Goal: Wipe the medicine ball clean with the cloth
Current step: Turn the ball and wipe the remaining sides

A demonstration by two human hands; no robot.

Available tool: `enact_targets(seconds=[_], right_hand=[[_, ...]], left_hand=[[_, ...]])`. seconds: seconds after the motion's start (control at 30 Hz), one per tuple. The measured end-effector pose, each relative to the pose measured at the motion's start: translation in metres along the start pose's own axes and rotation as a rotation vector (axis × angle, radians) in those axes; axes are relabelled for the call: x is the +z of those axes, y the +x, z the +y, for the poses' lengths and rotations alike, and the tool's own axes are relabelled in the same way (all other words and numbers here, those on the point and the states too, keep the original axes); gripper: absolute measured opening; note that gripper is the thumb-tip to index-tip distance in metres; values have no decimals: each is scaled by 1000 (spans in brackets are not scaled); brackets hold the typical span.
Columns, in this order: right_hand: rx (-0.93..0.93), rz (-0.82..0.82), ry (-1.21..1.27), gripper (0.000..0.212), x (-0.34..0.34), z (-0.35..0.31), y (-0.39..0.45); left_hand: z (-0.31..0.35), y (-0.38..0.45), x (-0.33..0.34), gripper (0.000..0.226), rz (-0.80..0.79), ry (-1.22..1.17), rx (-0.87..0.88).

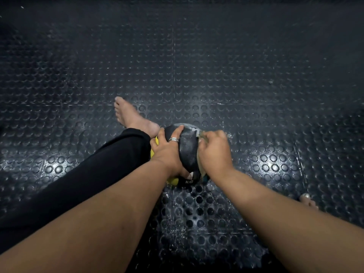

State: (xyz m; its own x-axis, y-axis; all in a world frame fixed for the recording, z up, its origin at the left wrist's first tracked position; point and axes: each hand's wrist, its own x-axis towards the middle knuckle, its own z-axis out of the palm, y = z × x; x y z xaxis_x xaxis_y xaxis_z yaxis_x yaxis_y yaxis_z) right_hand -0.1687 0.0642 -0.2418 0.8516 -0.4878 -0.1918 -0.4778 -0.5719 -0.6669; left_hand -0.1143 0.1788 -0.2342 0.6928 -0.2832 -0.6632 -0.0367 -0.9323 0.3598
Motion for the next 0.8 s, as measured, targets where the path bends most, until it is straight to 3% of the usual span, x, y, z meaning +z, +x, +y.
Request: enact_targets(seconds=[0.13, 0.2, 0.3, 0.53, 0.63, 0.8], right_hand=[[-216, -54, -56, 28, 13, 15, -14], [-82, -2, -49, 27, 7, 31, -4], [171, -87, -47, 28, 3, 47, 11], [42, 87, 86, 31, 15, 28, -7], [-52, 98, 11, 32, 25, 25, -11], [193, 72, -6, 30, 26, 31, 32]], left_hand=[[-5, 11, 10, 142, -5, 4, -15], [-7, 14, 16, 143, 25, 55, -4], [-7, 14, 16, 141, 19, 76, -5], [1, 8, 14, 141, 5, 5, 17], [-6, 13, 21, 142, 28, 29, 24], [-4, 15, 23, 142, 62, 107, 30]])
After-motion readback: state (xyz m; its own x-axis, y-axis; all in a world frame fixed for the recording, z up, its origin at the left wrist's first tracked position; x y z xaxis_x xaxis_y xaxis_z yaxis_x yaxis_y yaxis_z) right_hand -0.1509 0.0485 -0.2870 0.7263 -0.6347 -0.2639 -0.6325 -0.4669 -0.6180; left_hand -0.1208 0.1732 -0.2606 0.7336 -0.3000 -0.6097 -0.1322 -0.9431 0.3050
